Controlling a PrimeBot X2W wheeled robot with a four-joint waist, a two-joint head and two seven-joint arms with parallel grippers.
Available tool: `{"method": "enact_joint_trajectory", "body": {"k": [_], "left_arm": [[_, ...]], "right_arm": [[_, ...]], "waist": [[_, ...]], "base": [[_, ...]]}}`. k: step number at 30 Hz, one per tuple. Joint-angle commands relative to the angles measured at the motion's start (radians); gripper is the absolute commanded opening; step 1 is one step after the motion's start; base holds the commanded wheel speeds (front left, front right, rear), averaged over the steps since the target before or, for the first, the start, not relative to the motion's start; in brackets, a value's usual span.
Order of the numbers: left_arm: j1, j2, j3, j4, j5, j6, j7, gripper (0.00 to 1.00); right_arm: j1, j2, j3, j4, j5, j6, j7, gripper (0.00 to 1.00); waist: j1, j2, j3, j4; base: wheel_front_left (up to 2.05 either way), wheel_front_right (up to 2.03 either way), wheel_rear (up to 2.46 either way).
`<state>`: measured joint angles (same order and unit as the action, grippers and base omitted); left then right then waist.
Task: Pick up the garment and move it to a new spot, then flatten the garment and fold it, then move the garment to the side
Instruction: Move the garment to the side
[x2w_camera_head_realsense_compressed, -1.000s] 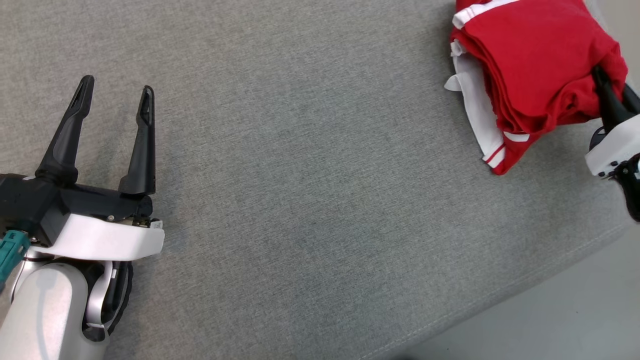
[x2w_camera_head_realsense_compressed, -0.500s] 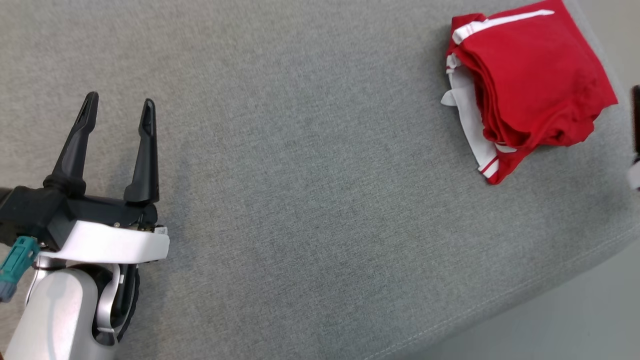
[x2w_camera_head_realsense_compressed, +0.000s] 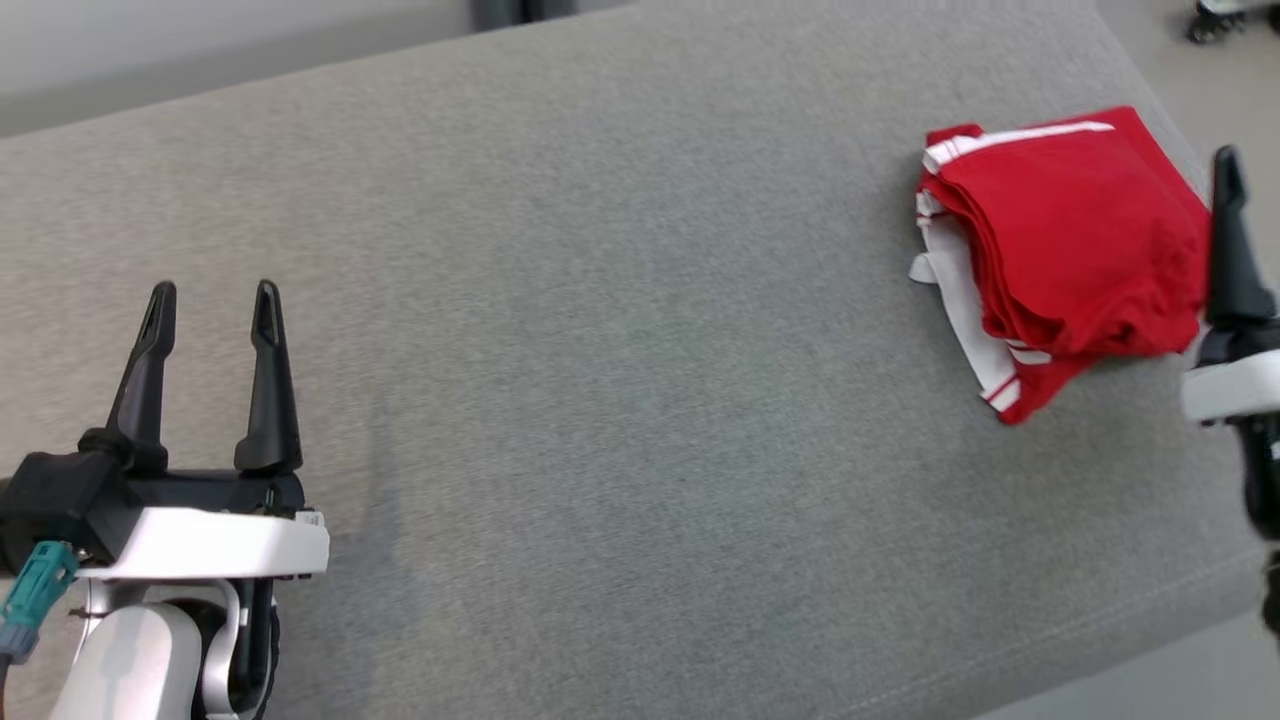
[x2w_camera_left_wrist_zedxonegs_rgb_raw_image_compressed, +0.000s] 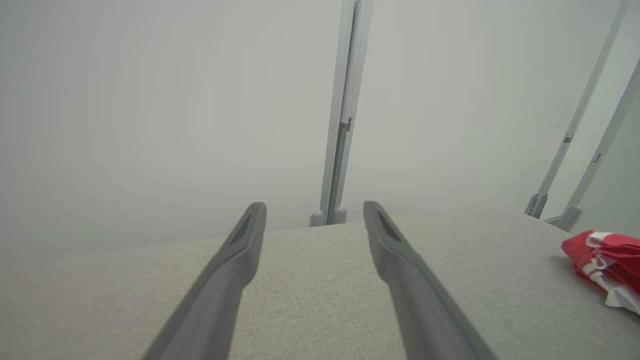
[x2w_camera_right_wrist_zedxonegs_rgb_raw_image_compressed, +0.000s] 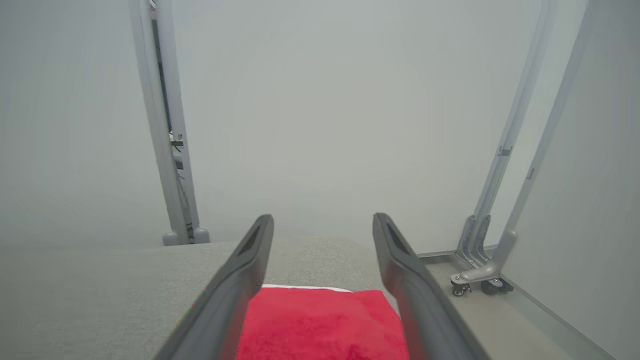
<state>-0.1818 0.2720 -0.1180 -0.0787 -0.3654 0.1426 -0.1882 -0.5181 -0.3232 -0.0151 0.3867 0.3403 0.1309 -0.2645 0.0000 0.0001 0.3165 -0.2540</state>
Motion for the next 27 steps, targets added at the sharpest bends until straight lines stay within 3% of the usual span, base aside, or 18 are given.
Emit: {"method": "enact_joint_trajectory", "body": {"k": [1,5,15,27], "left_arm": [[0.017,0.000,0.008,0.008,-0.008,0.007,-0.009,1.00],[0.054,-0.006,0.015,0.023,-0.019,0.015,-0.022,1.00],[0.136,-0.011,0.003,0.029,-0.017,0.027,-0.029,1.00],[0.235,0.000,-0.022,0.026,-0.025,0.031,-0.001,1.00]], "right_arm": [[0.043,0.026,-0.001,-0.056,-0.029,0.000,-0.001,1.00],[0.126,0.085,0.007,-0.171,-0.076,0.000,0.024,1.00],[0.278,0.177,0.028,-0.282,-0.102,0.000,0.103,1.00],[0.443,0.211,0.008,-0.358,-0.135,0.000,0.167,1.00]], "waist": [[0.0000,-0.0001,-0.046,0.051],[0.0000,-0.0001,-0.091,0.114],[0.0000,-0.0001,-0.166,0.200],[0.0000,-0.0001,-0.262,0.214]], "base": [[0.00,0.00,0.00],[0.00,0.00,0.00],[0.00,0.00,0.00],[0.00,0.00,0.00]]}}
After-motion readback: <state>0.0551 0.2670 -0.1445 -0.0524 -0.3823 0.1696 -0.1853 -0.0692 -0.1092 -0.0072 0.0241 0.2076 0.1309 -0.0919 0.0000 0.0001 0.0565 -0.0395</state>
